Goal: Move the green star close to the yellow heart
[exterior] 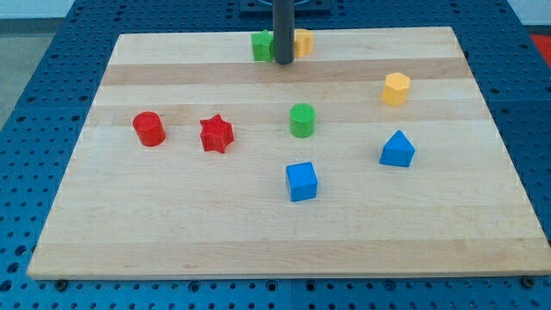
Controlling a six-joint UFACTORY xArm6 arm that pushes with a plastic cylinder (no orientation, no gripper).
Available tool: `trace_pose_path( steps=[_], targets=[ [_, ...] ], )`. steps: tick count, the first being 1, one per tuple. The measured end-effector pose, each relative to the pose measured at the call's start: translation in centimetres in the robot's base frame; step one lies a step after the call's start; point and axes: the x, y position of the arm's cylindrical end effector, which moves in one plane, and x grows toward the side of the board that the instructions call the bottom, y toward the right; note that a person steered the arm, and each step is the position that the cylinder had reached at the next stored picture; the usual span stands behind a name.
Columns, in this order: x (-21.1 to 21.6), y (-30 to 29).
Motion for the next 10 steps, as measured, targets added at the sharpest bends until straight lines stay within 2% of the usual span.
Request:
trace_pose_path(
  steps=[1, 2, 3, 4, 6, 7, 8, 10],
  targets=[
    [2.5, -2.1],
    [3.1, -8.4],
    [-0.1, -12.2],
    [-2.5, -10.6],
    [-3.7, -3.8],
    [-3.4, -3.9],
    [-0.2, -2.5],
    [5.0, 5.8]
  ],
)
